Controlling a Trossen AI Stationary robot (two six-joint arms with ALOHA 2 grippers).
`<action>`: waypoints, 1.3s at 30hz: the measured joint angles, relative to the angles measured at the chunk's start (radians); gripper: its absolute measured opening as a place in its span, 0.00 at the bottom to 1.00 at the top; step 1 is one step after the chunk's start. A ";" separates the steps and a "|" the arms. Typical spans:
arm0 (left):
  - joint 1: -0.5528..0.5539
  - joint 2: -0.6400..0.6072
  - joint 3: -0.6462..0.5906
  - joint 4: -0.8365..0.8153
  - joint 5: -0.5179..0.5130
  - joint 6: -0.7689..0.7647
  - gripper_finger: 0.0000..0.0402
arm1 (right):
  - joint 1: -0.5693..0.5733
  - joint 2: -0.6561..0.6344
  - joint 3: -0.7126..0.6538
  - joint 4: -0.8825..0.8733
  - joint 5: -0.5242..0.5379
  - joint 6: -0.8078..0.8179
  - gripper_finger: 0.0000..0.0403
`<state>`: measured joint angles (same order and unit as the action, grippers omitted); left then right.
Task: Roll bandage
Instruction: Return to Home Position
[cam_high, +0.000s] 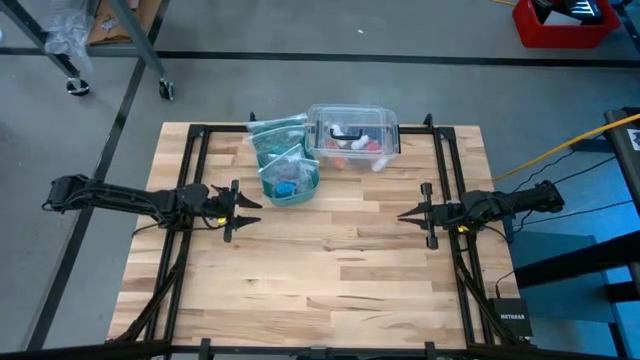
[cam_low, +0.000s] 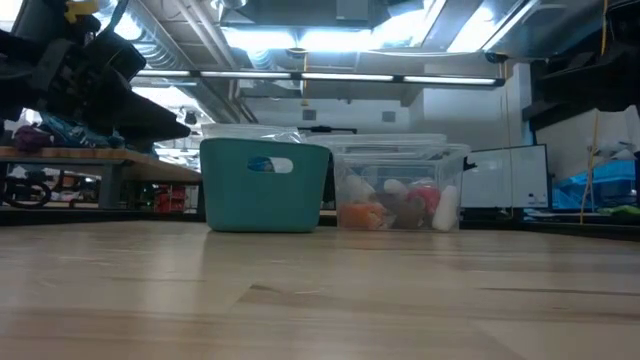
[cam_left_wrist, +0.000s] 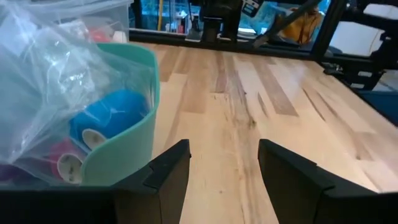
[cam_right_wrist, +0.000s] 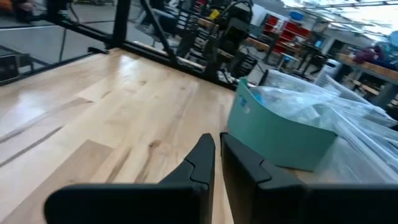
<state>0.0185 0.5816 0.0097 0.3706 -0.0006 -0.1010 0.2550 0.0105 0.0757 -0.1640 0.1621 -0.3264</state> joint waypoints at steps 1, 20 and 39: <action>0.000 0.000 0.000 0.002 0.001 0.011 0.45 | 0.000 0.000 0.000 -0.001 -0.006 -0.003 0.08; 0.002 0.000 0.000 -0.038 -0.016 0.052 0.45 | 0.000 0.000 -0.002 -0.006 -0.019 -0.154 0.08; 0.002 -0.017 0.000 -0.356 -0.013 0.049 0.45 | 0.000 0.000 -0.002 -0.006 -0.023 -0.152 0.08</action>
<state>0.0201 0.5643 0.0093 0.0142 -0.0138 -0.0521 0.2550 0.0101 0.0734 -0.1695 0.1390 -0.4782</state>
